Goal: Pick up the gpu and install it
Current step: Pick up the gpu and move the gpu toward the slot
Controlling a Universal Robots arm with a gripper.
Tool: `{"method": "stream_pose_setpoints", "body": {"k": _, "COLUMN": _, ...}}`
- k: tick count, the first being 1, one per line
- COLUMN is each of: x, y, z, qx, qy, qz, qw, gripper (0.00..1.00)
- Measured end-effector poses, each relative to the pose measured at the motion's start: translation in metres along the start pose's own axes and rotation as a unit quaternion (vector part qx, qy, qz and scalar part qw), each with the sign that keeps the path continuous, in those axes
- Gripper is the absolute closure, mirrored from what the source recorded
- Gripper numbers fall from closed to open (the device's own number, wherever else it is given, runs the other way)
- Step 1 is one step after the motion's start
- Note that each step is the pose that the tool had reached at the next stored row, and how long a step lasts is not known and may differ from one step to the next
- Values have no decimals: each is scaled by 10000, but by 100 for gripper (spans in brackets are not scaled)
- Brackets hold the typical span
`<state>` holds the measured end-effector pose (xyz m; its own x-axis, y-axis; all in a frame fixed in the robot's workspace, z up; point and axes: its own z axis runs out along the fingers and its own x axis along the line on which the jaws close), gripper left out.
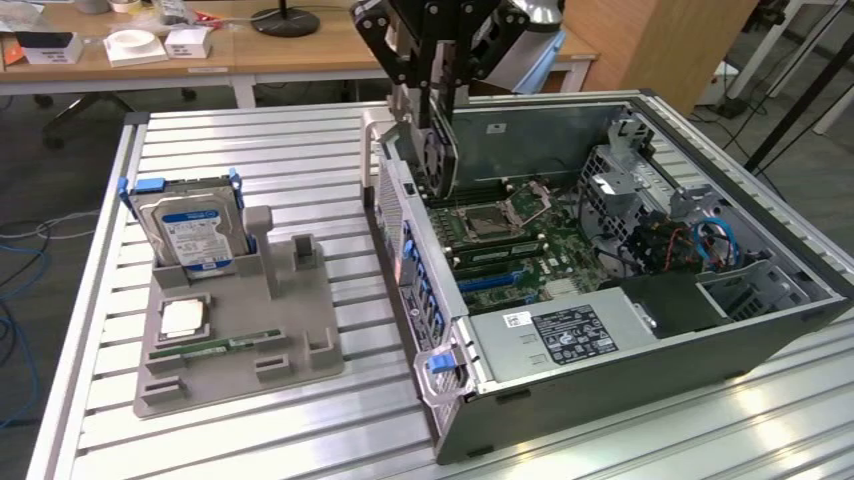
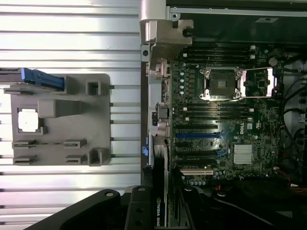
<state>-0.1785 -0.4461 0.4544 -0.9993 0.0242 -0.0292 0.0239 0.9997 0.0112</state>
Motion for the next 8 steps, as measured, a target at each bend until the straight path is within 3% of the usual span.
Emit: {"method": "stream_pose_setpoints", "body": {"k": 8, "x": -120, "y": 3, "z": 3, "qx": 0, "qy": 0, "qz": -1, "qw": 10000, "gripper": 75}}
